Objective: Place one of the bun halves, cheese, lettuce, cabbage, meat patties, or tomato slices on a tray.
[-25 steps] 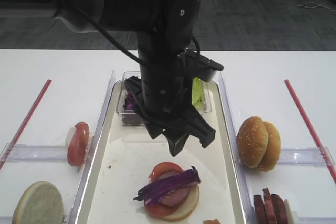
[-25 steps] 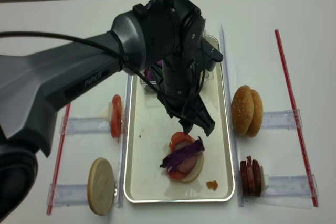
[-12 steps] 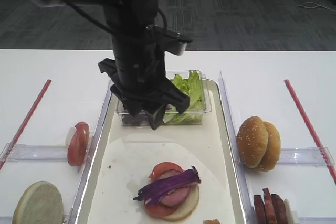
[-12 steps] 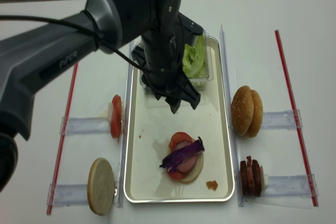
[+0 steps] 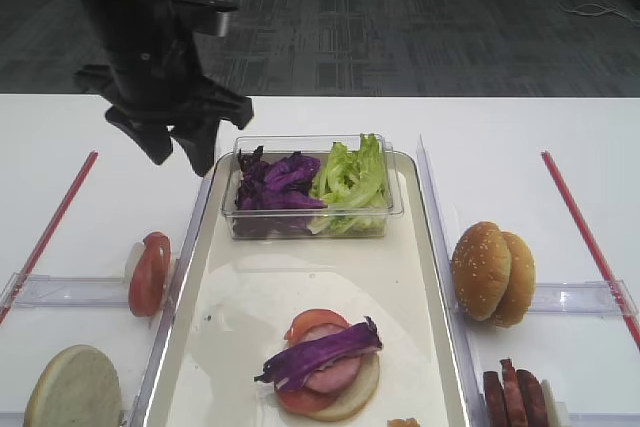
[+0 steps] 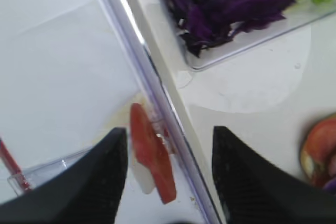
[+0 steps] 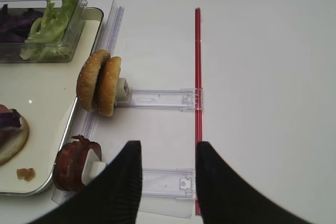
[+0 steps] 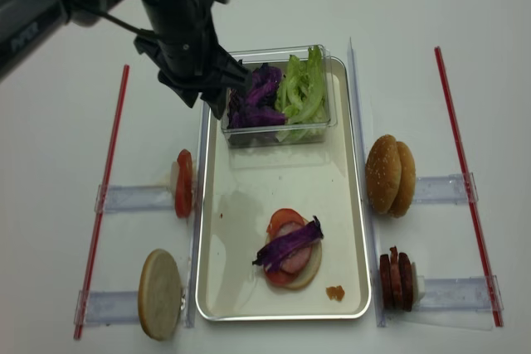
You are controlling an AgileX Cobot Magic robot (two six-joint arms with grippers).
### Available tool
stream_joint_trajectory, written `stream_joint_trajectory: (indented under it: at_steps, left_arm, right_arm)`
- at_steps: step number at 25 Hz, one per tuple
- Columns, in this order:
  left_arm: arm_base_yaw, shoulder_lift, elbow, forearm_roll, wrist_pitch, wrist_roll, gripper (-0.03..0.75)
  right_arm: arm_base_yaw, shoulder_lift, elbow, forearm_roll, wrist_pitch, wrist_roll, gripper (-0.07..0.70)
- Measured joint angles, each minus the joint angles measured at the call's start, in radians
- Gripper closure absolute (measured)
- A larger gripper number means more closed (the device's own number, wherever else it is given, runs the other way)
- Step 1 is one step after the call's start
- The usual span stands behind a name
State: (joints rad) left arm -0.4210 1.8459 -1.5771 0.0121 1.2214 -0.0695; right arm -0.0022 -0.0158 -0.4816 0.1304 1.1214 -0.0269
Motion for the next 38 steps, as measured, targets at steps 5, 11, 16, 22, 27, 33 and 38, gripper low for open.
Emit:
stream_joint_trajectory:
  at_steps: [5, 11, 16, 22, 27, 33, 38]
  left_arm:
    - [0.11, -0.006, 0.0, 0.0, 0.002, 0.0, 0.335]
    - [0.217, -0.006, 0.0, -0.002, 0.002, 0.0, 0.335]
    - [0.297, -0.006, 0.0, -0.002, 0.002, 0.0, 0.335]
    - [0.38, -0.008, 0.0, -0.002, 0.002, 0.0, 0.336]
    - [0.391, -0.02, 0.0, -0.002, 0.004, 0.005, 0.335]
    - [0.391, -0.066, 0.045, -0.012, 0.004, 0.032, 0.336]
    - [0.389, -0.139, 0.145, -0.012, 0.004, 0.042, 0.336]
  right_arm:
    - [0.0, 0.0, 0.0, 0.0, 0.0, 0.0, 0.36]
    - [0.0, 0.0, 0.0, 0.0, 0.0, 0.0, 0.36]
    - [0.0, 0.0, 0.0, 0.0, 0.0, 0.0, 0.36]
    - [0.0, 0.0, 0.0, 0.0, 0.0, -0.002, 0.36]
    - [0.0, 0.0, 0.0, 0.0, 0.0, -0.002, 0.36]
    - [0.0, 0.0, 0.0, 0.0, 0.0, -0.002, 0.36]
    - [0.0, 0.0, 0.0, 0.0, 0.0, -0.002, 0.36]
